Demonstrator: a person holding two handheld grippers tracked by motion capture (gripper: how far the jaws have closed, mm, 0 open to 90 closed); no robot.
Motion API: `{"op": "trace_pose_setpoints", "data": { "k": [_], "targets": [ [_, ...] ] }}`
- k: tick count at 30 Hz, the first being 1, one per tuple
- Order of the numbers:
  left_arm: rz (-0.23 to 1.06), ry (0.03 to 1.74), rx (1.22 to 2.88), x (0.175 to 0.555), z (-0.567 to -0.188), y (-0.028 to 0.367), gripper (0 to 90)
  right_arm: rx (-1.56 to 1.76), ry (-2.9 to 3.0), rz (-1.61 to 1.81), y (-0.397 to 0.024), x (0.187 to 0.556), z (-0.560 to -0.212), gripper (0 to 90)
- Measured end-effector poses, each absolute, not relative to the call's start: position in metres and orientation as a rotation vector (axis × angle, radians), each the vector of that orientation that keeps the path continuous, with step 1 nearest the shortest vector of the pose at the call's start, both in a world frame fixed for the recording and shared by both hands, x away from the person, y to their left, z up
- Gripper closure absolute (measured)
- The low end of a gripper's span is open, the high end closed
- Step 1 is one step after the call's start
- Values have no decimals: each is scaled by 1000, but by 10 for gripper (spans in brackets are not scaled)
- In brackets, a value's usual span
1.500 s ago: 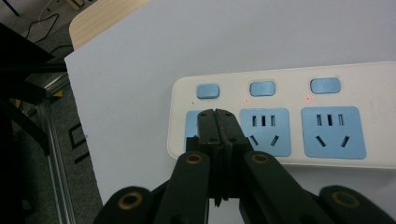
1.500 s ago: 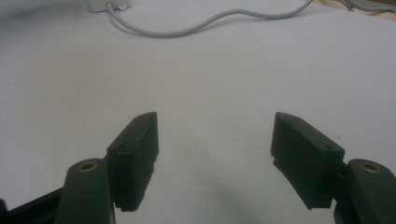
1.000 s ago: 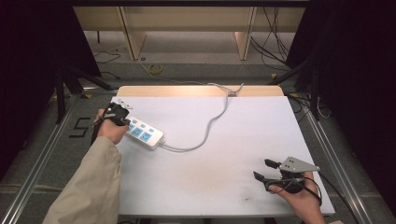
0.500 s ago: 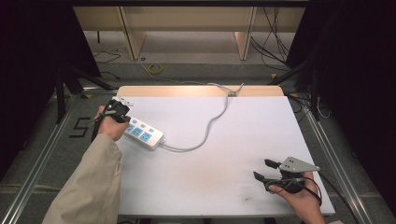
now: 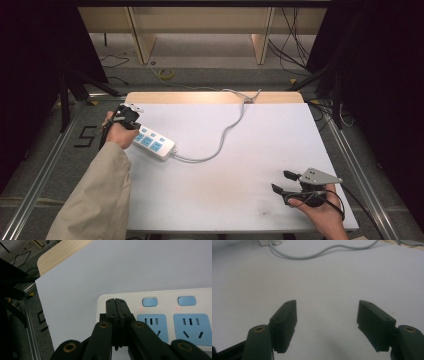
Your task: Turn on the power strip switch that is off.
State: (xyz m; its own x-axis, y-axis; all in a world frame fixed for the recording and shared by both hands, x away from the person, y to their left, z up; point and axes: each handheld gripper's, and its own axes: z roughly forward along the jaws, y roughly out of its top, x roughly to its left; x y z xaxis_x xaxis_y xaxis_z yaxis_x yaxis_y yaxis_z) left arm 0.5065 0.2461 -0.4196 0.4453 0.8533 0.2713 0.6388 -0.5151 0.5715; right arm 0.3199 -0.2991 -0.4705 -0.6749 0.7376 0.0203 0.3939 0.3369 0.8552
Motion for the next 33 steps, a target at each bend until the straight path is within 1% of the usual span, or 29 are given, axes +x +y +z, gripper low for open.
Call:
{"op": "trace_pose_setpoints", "data": {
  "k": [33],
  "targets": [
    [735, 1258, 2331, 523, -421, 241, 898, 999, 2237, 1272, -299, 320, -470, 334]
  ]
}}
